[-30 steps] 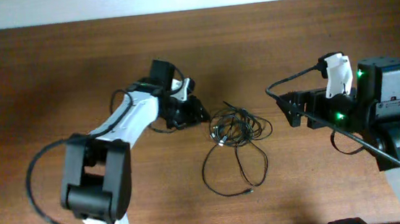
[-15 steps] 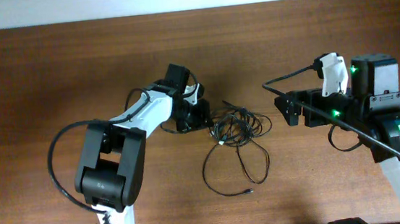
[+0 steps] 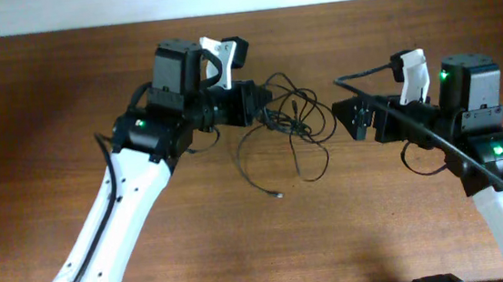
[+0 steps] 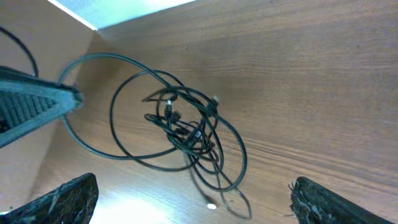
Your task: Untangle cables
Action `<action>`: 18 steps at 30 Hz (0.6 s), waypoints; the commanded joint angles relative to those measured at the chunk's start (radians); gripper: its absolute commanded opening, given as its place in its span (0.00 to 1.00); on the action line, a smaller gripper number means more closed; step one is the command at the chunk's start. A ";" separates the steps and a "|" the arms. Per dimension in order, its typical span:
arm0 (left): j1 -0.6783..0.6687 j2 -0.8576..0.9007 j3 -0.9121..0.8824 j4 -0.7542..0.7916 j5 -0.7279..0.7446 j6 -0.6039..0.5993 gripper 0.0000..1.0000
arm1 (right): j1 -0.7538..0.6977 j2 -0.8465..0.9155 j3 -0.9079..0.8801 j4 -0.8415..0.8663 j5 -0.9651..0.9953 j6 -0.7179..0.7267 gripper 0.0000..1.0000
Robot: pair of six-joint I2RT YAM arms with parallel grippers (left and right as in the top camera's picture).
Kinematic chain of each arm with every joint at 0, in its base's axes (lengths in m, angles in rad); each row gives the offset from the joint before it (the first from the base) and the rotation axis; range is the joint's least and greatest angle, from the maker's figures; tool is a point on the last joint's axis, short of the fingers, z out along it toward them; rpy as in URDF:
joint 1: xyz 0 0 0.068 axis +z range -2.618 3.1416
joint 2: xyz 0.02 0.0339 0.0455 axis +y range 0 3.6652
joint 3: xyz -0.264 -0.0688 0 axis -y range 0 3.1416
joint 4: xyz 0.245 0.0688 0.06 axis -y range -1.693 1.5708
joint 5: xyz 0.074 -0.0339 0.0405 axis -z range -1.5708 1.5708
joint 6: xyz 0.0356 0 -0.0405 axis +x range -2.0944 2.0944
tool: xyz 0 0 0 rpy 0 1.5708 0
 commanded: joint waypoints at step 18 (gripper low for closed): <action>0.001 -0.067 0.035 0.084 0.026 -0.180 0.00 | 0.146 0.266 0.017 0.208 0.000 0.092 0.44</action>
